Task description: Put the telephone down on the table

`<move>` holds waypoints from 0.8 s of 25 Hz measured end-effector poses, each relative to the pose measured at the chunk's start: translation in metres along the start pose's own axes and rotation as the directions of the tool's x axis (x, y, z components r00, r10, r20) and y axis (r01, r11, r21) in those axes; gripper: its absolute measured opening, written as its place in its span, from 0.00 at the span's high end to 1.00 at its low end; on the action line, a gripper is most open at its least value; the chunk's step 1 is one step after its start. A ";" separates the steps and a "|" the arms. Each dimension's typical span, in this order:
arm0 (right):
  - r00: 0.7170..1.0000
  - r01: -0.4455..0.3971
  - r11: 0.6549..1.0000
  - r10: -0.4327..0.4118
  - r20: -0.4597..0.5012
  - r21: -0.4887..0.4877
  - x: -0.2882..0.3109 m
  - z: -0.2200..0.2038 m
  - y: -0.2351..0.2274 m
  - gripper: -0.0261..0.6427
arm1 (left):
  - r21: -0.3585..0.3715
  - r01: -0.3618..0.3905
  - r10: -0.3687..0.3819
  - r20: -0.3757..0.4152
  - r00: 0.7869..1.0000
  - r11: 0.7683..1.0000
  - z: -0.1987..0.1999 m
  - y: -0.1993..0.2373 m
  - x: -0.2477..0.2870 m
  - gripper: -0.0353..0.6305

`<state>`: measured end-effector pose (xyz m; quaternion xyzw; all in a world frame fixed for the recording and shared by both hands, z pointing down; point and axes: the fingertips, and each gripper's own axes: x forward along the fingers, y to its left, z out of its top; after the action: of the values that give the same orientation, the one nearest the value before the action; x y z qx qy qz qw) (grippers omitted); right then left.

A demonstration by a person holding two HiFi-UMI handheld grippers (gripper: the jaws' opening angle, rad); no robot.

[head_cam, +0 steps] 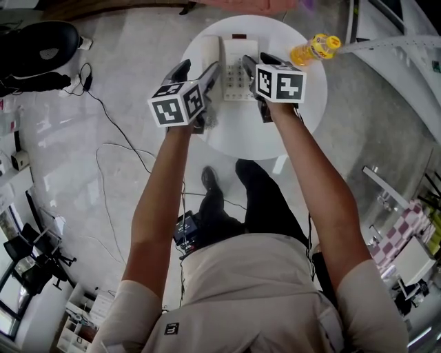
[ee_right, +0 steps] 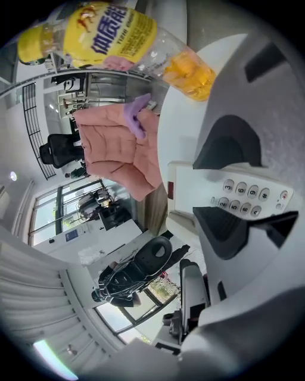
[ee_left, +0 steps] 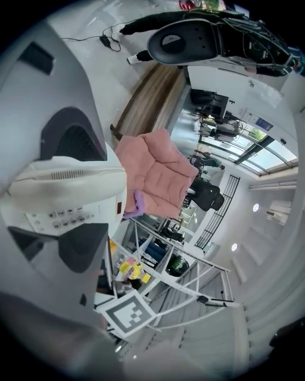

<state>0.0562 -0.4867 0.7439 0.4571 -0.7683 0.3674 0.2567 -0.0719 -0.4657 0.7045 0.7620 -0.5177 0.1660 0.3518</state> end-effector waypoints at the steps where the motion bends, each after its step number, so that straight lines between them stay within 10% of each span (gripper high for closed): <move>1: 1.000 -0.001 1.000 0.001 0.010 -0.003 -0.005 0.004 0.003 0.69 | 0.005 0.007 -0.007 0.014 1.000 1.000 0.005 -0.003 -0.007 0.48; 10: 0.994 -0.033 0.999 0.036 0.099 -0.041 -0.076 0.023 0.040 0.98 | 0.054 0.114 -0.120 0.125 0.985 0.992 0.051 -0.039 -0.086 0.73; 14: 0.988 -0.082 0.994 0.090 0.128 -0.068 -0.113 0.029 0.068 0.98 | 0.059 0.216 -0.223 0.159 0.962 0.975 0.070 -0.057 -0.129 0.91; 20: 0.967 -0.125 0.982 0.152 0.203 -0.139 -0.178 0.052 0.112 0.98 | 0.092 0.288 -0.301 0.201 0.932 0.953 0.097 -0.077 -0.197 0.93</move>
<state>0.0335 -0.4017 0.5462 0.4218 -0.8430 0.2845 0.1748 -0.0935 -0.3850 0.4874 0.8548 -0.4267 0.0448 0.2920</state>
